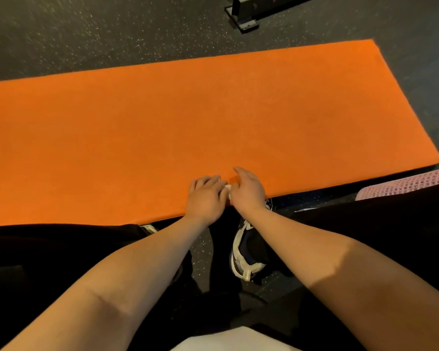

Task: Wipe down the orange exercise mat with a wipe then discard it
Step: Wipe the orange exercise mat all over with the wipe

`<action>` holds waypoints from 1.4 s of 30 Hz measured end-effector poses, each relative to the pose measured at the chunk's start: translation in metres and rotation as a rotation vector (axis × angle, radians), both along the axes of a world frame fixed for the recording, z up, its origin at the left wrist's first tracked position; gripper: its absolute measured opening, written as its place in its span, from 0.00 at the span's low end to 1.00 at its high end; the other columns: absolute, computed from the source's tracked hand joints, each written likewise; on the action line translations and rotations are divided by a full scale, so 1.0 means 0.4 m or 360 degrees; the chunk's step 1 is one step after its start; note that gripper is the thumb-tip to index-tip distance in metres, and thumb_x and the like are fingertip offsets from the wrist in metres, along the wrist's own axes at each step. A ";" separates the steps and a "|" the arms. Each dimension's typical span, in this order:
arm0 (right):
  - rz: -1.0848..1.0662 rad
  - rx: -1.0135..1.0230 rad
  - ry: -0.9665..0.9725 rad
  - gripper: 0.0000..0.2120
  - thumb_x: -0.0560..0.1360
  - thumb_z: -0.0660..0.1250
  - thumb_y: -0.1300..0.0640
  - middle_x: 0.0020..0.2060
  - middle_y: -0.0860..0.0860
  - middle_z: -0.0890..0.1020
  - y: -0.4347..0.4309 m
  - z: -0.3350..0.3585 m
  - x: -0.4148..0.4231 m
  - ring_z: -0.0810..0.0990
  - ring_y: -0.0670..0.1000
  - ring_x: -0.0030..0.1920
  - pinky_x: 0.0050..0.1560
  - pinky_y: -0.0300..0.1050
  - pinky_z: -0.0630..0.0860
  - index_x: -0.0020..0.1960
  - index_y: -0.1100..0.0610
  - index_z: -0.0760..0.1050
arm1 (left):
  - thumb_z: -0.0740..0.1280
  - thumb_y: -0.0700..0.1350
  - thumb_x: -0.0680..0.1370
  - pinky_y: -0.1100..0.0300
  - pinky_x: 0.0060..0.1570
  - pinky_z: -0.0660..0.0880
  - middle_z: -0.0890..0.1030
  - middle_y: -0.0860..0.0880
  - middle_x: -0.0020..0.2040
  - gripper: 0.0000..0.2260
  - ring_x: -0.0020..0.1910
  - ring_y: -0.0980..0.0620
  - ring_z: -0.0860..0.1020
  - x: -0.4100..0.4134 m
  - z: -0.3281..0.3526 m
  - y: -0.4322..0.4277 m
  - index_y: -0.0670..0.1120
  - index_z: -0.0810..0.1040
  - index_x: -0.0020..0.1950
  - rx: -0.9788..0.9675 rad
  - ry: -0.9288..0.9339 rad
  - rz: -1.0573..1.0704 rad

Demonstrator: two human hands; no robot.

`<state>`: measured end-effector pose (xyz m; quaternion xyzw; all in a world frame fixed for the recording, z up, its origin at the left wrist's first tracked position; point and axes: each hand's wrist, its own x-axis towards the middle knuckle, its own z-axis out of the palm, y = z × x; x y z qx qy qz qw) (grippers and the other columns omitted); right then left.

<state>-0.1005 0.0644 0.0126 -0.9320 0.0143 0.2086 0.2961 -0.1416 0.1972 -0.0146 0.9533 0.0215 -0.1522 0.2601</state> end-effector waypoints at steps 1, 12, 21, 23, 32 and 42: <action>-0.0026 -0.0092 -0.0016 0.21 0.84 0.57 0.56 0.76 0.52 0.69 -0.019 -0.008 0.009 0.65 0.55 0.76 0.74 0.56 0.65 0.77 0.53 0.67 | 0.50 0.56 0.85 0.46 0.75 0.51 0.64 0.51 0.79 0.21 0.77 0.46 0.58 0.004 0.002 -0.021 0.52 0.69 0.76 0.0067 0.0044 -0.0048; 0.0105 -0.0235 0.0001 0.20 0.85 0.56 0.55 0.77 0.53 0.67 -0.081 -0.053 0.004 0.61 0.55 0.77 0.77 0.54 0.59 0.75 0.55 0.71 | 0.63 0.45 0.81 0.47 0.66 0.65 0.65 0.41 0.70 0.13 0.69 0.39 0.63 0.022 0.010 -0.063 0.44 0.72 0.65 -0.0185 -0.0139 0.0006; 0.0091 -0.0216 -0.0069 0.20 0.84 0.57 0.57 0.77 0.53 0.66 -0.081 -0.058 -0.018 0.60 0.55 0.77 0.78 0.53 0.57 0.75 0.56 0.69 | 0.66 0.49 0.81 0.58 0.46 0.66 0.75 0.48 0.49 0.09 0.52 0.46 0.73 0.058 0.017 -0.027 0.45 0.79 0.48 -0.0165 0.0036 0.0250; -0.0019 -0.0101 -0.0023 0.19 0.84 0.58 0.57 0.76 0.52 0.67 -0.087 -0.048 -0.013 0.60 0.54 0.77 0.77 0.52 0.58 0.74 0.56 0.71 | 0.67 0.48 0.81 0.60 0.40 0.64 0.74 0.50 0.47 0.08 0.45 0.50 0.74 0.073 0.024 -0.060 0.45 0.79 0.47 -0.0293 -0.0013 0.0291; -0.0078 -0.0038 0.0077 0.21 0.86 0.52 0.58 0.79 0.52 0.63 -0.095 -0.038 -0.021 0.55 0.53 0.79 0.79 0.51 0.56 0.78 0.56 0.67 | 0.57 0.47 0.86 0.52 0.66 0.67 0.72 0.45 0.72 0.18 0.70 0.43 0.69 0.026 0.006 -0.116 0.44 0.72 0.74 -0.0116 -0.0161 -0.0354; 0.0430 -0.0378 -0.0081 0.24 0.84 0.54 0.58 0.80 0.53 0.59 -0.021 -0.048 -0.068 0.50 0.53 0.81 0.81 0.53 0.44 0.79 0.56 0.61 | 0.50 0.50 0.87 0.51 0.76 0.54 0.63 0.48 0.80 0.21 0.78 0.49 0.61 -0.056 -0.019 0.067 0.47 0.65 0.78 0.0311 -0.0016 -0.0038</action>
